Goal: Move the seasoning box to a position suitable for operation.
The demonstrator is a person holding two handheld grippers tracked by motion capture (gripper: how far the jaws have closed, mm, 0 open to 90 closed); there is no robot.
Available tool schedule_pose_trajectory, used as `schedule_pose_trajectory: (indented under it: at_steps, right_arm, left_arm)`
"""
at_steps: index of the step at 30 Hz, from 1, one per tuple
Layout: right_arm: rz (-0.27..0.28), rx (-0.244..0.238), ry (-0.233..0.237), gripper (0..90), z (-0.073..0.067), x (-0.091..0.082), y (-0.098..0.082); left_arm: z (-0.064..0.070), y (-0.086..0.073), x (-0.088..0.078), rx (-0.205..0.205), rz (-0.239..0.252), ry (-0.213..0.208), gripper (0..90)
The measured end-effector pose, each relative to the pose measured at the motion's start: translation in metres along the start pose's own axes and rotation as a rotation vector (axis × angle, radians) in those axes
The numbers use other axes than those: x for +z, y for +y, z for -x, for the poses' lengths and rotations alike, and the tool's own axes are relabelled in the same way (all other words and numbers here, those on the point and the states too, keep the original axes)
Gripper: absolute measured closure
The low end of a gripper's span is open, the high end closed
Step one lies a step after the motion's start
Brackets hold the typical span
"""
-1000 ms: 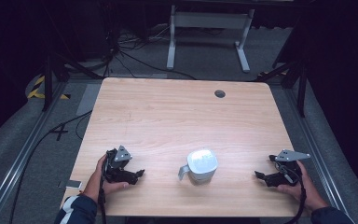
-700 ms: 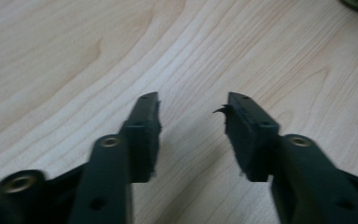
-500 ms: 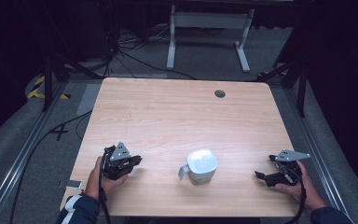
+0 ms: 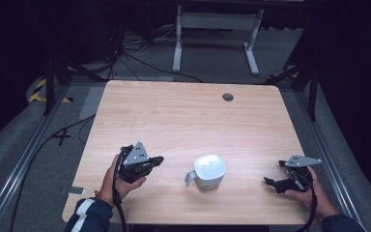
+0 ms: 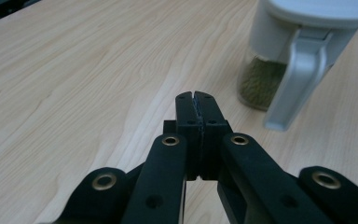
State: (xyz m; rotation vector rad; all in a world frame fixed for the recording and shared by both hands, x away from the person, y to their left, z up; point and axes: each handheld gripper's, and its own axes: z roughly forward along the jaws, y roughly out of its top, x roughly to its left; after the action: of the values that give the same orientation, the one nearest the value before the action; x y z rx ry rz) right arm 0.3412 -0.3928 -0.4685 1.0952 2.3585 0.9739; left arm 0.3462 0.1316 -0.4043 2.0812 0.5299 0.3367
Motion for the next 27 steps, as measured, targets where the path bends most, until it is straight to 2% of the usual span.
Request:
schedule_pose_trajectory:
  at_steps: [5, 7, 16, 23, 27]
  right_arm:
    - [0.0, 0.0, 0.0, 3.5, 0.0, 0.0, 0.0]
    - [0.0, 0.0, 0.0, 3.5, 0.0, 0.0, 0.0]
    - [0.002, 0.003, -0.002, 4.2, 0.0, 0.0, 0.0]
    - [0.002, 0.002, -0.003, 4.1, 0.0, 0.0, 0.0]
    - [0.002, 0.002, -0.002, 4.2, 0.0, 0.0, 0.0]
  left_arm:
    - [0.01, 0.014, 0.005, 0.03, 0.035, -0.039, 90.0]
    - [0.017, 0.024, 0.008, 0.07, 0.052, -0.061, 90.0]
    - [0.037, 0.045, 0.019, 0.12, 0.09, -0.137, 90.0]
    - [0.048, 0.055, 0.03, 0.149, 0.089, -0.172, 90.0]
    - [0.053, 0.057, 0.035, 0.172, 0.076, -0.176, 90.0]
